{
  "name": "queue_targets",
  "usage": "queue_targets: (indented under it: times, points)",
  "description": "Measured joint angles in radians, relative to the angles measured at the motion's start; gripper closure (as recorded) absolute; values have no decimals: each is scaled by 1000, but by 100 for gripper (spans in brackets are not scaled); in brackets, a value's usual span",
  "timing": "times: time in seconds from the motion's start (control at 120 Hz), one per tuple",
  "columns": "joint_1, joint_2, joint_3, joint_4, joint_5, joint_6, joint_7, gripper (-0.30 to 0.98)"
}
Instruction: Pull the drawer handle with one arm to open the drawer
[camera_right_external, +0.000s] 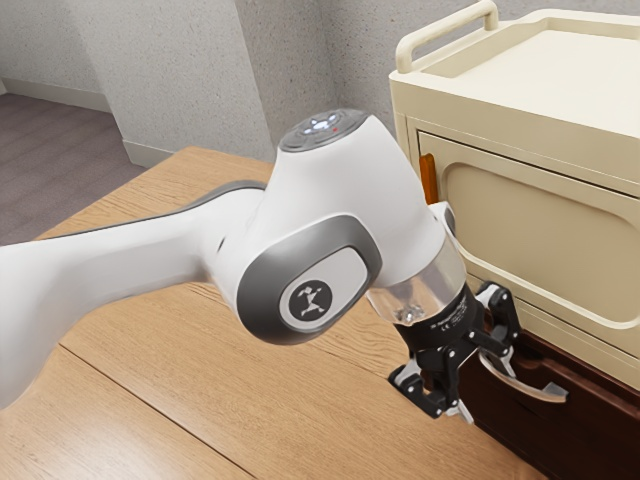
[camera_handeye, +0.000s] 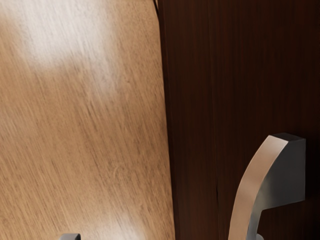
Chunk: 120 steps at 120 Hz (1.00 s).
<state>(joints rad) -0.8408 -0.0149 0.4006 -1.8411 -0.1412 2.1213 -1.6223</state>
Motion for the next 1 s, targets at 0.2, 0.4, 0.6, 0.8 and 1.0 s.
queue_targets:
  times: [0.2,0.4,0.6,0.8,1.0]
  points:
    - [-1,-2,-1,-12,-1,9,-1,41]
    - [-3,-17,-4,-25,0,14,-1,55]
    - [-18,-72,1,-76,5,16,0,60]
    - [-27,-117,2,-129,9,15,-1,61]
    - [-32,-163,4,-172,13,15,-2,62]
